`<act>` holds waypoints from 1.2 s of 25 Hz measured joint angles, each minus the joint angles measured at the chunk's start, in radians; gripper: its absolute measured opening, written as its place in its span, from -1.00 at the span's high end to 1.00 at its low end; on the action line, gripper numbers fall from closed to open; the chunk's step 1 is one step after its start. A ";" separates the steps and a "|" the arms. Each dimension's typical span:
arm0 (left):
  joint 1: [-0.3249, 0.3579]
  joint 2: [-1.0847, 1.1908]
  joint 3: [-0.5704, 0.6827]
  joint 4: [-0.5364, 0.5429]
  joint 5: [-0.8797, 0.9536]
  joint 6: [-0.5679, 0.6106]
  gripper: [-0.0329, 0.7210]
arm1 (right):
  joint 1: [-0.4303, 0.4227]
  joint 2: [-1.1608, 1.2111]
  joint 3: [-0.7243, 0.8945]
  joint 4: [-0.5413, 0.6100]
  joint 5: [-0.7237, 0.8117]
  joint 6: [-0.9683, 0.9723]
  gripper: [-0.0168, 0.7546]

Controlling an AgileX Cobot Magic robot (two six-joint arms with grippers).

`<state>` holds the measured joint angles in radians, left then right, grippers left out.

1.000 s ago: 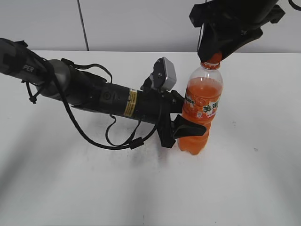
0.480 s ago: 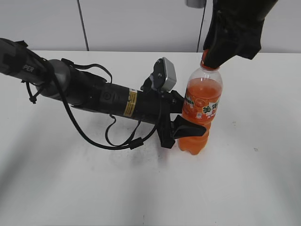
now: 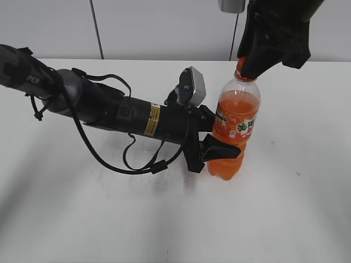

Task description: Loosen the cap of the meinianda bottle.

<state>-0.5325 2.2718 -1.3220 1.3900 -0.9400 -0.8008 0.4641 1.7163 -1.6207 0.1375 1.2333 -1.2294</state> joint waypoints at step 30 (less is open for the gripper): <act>0.000 0.000 0.000 -0.001 0.000 0.000 -0.16 | 0.000 -0.010 -0.002 -0.005 -0.007 1.152 -0.31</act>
<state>-0.5325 2.2718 -1.3220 1.3890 -0.9401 -0.8008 0.4641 1.7068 -1.6227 0.1325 1.2262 -0.0777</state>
